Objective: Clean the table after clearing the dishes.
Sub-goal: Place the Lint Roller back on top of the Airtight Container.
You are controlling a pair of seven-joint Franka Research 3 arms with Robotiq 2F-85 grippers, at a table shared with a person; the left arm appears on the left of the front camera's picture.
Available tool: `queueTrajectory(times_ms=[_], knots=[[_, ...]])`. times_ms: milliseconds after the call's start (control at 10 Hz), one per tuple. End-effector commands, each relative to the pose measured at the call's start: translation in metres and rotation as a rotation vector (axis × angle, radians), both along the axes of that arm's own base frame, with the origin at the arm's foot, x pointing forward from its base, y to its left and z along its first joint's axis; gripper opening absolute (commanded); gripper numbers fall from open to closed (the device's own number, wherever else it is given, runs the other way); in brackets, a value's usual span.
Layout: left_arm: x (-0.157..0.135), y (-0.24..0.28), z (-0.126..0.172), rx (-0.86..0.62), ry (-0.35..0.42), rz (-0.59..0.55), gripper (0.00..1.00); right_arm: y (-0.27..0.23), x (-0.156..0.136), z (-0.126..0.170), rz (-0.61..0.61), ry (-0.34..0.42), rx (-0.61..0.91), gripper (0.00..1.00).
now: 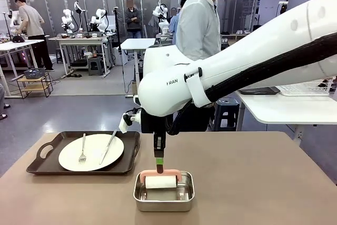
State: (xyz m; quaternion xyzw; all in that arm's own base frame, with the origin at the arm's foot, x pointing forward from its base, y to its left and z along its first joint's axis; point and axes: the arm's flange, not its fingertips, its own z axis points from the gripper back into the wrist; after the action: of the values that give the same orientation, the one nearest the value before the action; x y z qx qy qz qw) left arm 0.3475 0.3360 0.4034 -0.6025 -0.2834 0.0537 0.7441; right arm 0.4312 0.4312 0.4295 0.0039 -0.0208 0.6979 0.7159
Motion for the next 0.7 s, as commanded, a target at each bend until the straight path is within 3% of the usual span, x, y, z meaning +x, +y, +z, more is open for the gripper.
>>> queueTrajectory(times_ms=[0,300,600], knots=[[-0.002,0.002,0.002,-0.004,-0.007,-0.002,1.0,0.0,0.01,-0.008,0.038,0.003,0.018,0.21],[-0.002,0.002,0.002,-0.004,-0.007,-0.002,1.0,-0.013,0.033,-0.018,0.129,0.041,0.051,0.21],[-0.002,0.002,0.002,-0.004,-0.007,-0.002,1.0,-0.016,0.052,-0.024,0.135,0.092,0.045,0.21]])
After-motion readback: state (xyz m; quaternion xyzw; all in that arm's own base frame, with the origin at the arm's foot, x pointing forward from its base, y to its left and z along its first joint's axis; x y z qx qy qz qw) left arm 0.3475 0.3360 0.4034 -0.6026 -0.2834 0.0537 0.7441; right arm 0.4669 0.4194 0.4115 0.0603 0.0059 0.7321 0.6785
